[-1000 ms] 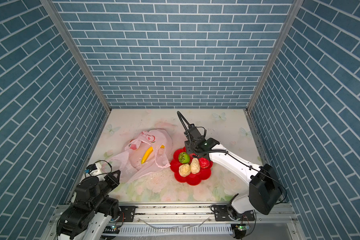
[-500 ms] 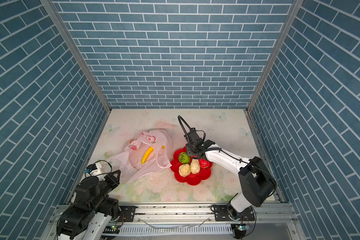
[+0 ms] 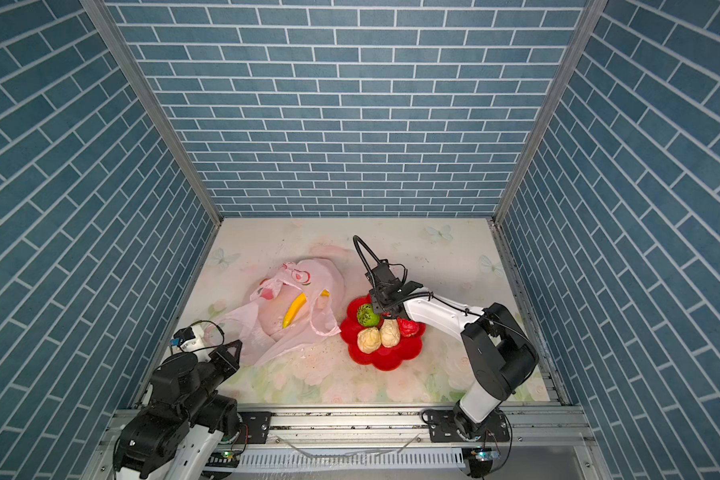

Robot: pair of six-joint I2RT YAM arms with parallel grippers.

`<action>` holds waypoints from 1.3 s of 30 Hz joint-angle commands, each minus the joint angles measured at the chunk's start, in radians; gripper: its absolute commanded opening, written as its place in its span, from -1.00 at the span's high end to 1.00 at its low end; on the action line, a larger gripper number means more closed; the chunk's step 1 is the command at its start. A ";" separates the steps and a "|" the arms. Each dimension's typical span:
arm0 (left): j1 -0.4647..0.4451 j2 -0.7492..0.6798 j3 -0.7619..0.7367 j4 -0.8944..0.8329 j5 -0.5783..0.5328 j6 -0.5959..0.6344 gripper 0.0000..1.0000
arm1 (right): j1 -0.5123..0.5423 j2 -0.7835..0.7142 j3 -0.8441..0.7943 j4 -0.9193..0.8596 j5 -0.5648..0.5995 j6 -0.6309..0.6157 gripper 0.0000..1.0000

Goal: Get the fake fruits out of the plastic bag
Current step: 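Lower the orange onto the red plate and open the right gripper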

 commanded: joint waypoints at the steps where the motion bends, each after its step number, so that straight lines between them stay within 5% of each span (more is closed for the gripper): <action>1: -0.004 -0.015 -0.011 0.016 0.000 0.017 0.84 | -0.007 0.015 -0.034 0.021 0.015 0.031 0.36; 21: -0.004 -0.017 -0.011 0.018 0.003 0.016 0.84 | -0.005 0.009 -0.044 0.023 0.012 0.033 -0.17; 39: -0.004 -0.016 -0.011 0.019 0.006 0.017 0.84 | -0.007 -0.018 -0.034 0.005 0.031 0.030 -0.36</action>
